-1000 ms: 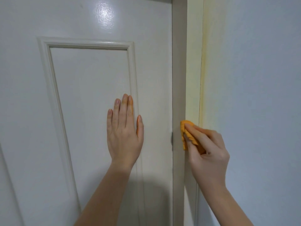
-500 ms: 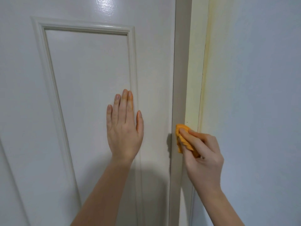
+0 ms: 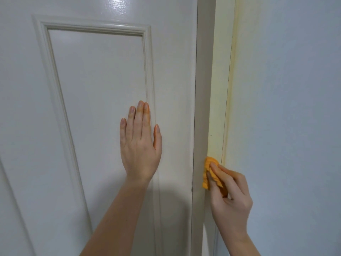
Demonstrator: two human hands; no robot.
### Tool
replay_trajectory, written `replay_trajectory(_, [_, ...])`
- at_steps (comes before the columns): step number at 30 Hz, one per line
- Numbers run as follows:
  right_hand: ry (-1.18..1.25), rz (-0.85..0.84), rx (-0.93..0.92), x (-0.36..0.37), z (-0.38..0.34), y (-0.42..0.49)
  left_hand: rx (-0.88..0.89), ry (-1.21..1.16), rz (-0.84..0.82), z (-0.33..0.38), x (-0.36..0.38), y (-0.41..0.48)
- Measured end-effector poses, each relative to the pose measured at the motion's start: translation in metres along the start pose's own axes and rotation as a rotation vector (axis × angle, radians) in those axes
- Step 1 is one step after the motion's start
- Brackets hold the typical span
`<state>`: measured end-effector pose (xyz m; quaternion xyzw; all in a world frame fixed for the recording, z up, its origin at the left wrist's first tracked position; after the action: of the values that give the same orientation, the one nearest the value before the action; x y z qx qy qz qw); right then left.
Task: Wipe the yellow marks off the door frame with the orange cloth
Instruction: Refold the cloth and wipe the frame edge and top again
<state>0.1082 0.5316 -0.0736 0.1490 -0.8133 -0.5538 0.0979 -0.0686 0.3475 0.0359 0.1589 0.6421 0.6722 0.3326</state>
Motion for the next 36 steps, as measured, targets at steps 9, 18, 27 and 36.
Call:
replay_trajectory(9, [-0.095,-0.052,-0.084,0.014,-0.01,-0.023,0.001,0.0,0.037,-0.001,0.0,-0.006])
replay_trajectory(18, [0.033,0.065,0.219,-0.004,0.02,-0.047,0.006,-0.018,0.041,0.0,-0.001,-0.006])
replay_trajectory(27, [0.425,-0.311,0.658,0.01,0.022,-0.076,-0.048,-0.301,-0.175,0.0,-0.004,-0.022])
replay_trajectory(36, [0.525,-0.363,0.783,-0.013,-0.001,-0.07,-0.592,-1.177,-0.878,0.024,-0.013,-0.177])
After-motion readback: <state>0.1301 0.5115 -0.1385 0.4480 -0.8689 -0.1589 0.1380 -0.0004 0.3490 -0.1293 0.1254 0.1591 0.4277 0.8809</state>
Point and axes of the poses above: each hand's wrist, its own y-axis towards the middle knuckle, its own x-axis out of the palm, z = x × y, the point moved 10 cm from there along y, towards the middle knuckle, and after that the axes turned 8 degrees about -z, right-handed, at the moved point
